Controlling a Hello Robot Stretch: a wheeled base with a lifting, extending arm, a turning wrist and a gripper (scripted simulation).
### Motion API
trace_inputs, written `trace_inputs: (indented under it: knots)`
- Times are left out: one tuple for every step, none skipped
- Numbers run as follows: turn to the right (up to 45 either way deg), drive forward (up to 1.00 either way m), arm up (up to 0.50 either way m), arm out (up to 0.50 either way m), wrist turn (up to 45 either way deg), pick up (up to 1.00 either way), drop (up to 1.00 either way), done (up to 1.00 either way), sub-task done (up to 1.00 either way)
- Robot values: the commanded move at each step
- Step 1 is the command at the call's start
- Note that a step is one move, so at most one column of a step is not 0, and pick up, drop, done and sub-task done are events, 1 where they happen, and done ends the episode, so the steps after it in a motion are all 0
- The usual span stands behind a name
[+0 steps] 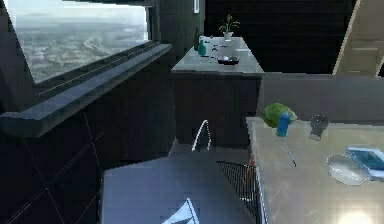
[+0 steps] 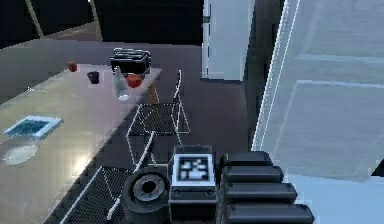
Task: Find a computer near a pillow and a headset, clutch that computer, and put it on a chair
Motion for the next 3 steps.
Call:
trace_inputs:
  knots:
    - [-15.0, 0.0, 0.0, 0.0, 0.0, 0.0, 0.0, 0.0, 0.0]
    - [45.0, 0.0, 0.0, 0.0, 0.0, 0.0, 0.0, 0.0, 0.0]
    - [15.0, 0.0, 0.0, 0.0, 0.0, 0.0, 0.0, 0.0, 0.0]
